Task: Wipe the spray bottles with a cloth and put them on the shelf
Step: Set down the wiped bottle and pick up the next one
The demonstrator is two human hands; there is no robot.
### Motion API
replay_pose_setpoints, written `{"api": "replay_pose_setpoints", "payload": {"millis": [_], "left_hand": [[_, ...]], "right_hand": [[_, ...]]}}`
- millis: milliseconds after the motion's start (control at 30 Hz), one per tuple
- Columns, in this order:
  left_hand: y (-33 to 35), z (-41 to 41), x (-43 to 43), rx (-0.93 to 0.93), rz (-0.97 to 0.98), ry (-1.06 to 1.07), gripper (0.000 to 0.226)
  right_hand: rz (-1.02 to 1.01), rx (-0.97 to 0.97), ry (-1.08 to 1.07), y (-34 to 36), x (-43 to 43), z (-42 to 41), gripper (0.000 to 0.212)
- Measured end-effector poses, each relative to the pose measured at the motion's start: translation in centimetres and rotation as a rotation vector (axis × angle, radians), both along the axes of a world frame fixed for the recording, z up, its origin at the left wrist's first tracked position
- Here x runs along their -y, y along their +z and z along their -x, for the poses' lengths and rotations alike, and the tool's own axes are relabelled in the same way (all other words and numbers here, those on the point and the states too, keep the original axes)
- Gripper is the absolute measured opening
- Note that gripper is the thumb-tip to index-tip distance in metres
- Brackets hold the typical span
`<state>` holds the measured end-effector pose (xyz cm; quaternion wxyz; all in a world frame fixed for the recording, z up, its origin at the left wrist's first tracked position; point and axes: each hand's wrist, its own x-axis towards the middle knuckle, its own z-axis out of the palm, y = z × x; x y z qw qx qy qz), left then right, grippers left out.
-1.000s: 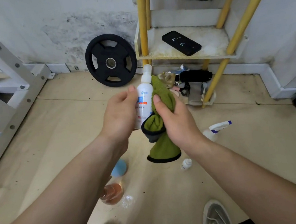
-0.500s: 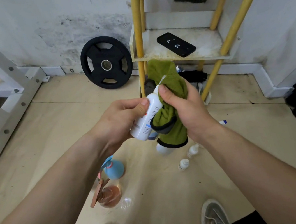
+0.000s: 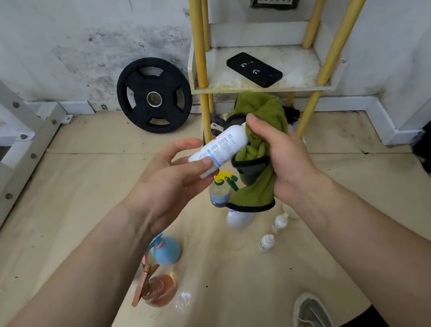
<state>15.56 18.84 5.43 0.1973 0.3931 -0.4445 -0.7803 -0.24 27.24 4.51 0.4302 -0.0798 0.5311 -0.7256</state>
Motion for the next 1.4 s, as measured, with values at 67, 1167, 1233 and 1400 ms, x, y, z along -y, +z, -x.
{"api": "replay_pose_setpoints", "payload": {"millis": [67,1167,1233,1400], "left_hand": [[-0.3,0.2,-0.1,-0.04,0.011,0.03,0.028],[0.0,0.3,-0.8,0.055,0.125,-0.221,0.05],[0.5,0.0,-0.1,0.072,0.056,-0.272,0.046],[0.4,-0.1,-0.2,-0.004,-0.061,-0.31,0.042]], "right_hand": [[-0.004,0.023,-0.002,0.1,0.0,0.3,0.031],[0.077,0.108,0.071,0.0,-0.1,3.0,0.045],[0.091,0.113,0.149,0.7,-0.5,2.9,0.043],[0.086,0.109,0.375,1.8,-0.9,2.1,0.033]]}}
